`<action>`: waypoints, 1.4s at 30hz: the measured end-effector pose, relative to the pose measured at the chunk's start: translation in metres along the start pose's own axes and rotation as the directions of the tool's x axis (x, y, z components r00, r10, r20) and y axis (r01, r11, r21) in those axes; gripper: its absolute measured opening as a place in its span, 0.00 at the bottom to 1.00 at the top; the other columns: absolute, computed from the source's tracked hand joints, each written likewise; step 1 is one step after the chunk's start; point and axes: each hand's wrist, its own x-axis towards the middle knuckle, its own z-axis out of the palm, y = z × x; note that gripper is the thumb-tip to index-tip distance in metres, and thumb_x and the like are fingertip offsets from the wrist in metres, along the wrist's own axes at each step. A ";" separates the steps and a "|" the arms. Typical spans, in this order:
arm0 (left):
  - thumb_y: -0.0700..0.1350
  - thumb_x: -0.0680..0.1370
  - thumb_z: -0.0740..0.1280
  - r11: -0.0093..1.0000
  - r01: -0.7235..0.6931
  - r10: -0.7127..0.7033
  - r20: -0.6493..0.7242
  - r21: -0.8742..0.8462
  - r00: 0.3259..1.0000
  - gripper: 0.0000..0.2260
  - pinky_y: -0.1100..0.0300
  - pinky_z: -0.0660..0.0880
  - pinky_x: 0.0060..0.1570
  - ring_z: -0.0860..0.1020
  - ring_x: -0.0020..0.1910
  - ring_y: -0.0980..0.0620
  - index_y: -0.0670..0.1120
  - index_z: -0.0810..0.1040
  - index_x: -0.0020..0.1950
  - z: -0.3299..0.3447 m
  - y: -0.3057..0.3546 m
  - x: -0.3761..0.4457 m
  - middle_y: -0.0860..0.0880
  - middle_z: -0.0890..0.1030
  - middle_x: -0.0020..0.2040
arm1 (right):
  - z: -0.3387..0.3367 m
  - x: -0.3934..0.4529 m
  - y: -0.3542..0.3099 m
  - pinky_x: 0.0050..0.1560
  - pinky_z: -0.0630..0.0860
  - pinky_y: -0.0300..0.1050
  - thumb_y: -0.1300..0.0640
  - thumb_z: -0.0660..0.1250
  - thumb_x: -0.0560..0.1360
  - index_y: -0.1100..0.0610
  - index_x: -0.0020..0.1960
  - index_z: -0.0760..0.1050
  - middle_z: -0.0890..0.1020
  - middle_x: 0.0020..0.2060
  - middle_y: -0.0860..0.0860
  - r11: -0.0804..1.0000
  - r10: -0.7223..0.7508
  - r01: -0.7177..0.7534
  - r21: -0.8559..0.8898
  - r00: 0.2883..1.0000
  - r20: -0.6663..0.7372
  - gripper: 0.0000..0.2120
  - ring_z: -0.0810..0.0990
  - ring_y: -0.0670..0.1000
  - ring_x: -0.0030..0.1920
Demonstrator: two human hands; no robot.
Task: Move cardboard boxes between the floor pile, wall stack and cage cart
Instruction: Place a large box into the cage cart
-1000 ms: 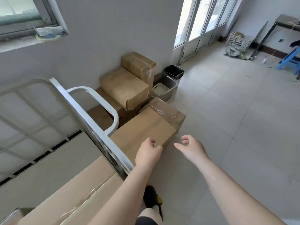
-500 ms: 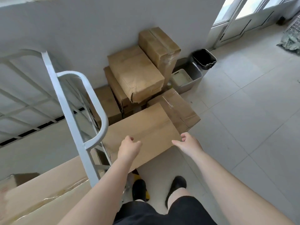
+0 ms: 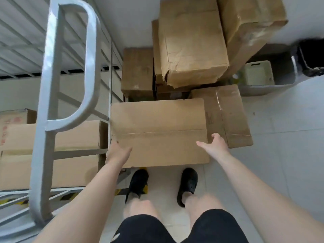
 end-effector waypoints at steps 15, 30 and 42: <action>0.57 0.72 0.69 0.983 0.138 -0.164 -0.238 -0.120 0.957 0.36 0.43 0.64 0.66 0.64 0.69 0.36 0.39 0.62 0.72 0.056 -0.016 0.173 0.39 0.65 0.70 | 0.073 0.155 0.022 0.60 0.70 0.50 0.43 0.76 0.66 0.60 0.71 0.58 0.69 0.68 0.55 0.957 0.141 -0.115 0.265 0.986 -0.084 0.44 0.70 0.58 0.67; 0.57 0.73 0.69 0.991 0.086 -0.117 -0.341 -0.106 0.933 0.33 0.44 0.64 0.65 0.63 0.68 0.36 0.34 0.66 0.68 0.003 0.008 0.001 0.34 0.67 0.67 | -0.029 0.031 0.028 0.60 0.73 0.56 0.36 0.73 0.64 0.59 0.69 0.64 0.74 0.65 0.55 0.966 0.072 -0.001 0.258 0.961 -0.266 0.43 0.73 0.60 0.64; 0.53 0.75 0.68 0.983 -0.048 -0.008 -0.308 -0.175 0.951 0.31 0.47 0.67 0.62 0.67 0.66 0.36 0.35 0.64 0.68 -0.039 -0.012 -0.186 0.36 0.67 0.66 | -0.139 -0.101 0.072 0.55 0.72 0.54 0.37 0.74 0.64 0.57 0.62 0.68 0.77 0.60 0.58 0.976 -0.030 0.090 0.198 0.957 -0.289 0.35 0.75 0.61 0.59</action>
